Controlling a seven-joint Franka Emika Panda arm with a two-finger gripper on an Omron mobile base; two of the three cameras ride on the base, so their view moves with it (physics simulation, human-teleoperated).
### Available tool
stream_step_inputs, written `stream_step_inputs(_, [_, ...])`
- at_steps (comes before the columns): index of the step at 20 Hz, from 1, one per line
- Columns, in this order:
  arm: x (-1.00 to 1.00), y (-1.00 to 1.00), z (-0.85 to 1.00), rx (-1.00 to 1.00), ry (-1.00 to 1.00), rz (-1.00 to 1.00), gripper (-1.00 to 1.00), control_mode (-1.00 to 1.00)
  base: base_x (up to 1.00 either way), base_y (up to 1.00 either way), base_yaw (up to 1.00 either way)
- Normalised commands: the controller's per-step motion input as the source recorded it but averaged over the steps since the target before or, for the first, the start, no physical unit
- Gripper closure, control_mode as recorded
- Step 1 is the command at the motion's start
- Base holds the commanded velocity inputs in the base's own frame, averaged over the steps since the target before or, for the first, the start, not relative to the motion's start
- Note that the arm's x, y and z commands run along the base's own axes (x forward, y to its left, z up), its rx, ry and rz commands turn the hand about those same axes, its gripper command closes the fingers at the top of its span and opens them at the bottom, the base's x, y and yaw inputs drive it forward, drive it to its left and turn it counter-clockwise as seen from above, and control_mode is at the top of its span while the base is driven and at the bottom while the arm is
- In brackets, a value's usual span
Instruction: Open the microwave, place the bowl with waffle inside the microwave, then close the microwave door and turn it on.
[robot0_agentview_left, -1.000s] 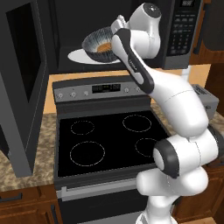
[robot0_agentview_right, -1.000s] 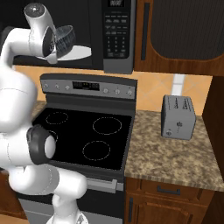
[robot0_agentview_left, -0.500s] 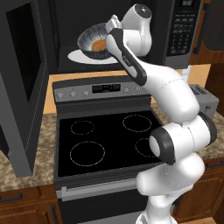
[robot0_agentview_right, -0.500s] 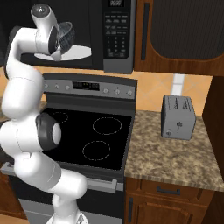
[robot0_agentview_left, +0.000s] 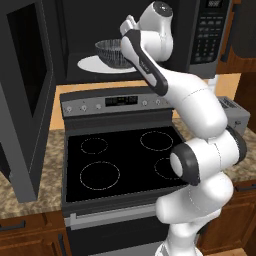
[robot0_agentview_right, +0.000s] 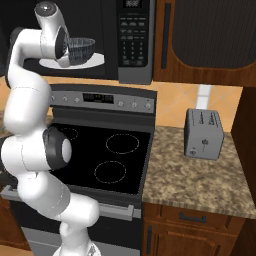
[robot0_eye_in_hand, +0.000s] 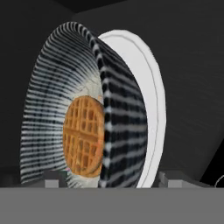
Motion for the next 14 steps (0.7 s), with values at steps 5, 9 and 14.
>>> stream_step_inputs(5, [-0.49,0.0,0.08,0.0,0.0,0.0,-1.0,-1.0,0.0,0.0,0.0])
stream_step_inputs(9, [-1.0,-0.13,-0.02,0.0,-0.05,0.0,-1.0,-1.0,0.0,0.0,0.0])
stream_step_inputs(14, [-1.0,-0.35,-0.14,0.0,-0.12,0.0,-1.0,-1.0,0.0,0.0,0.0])
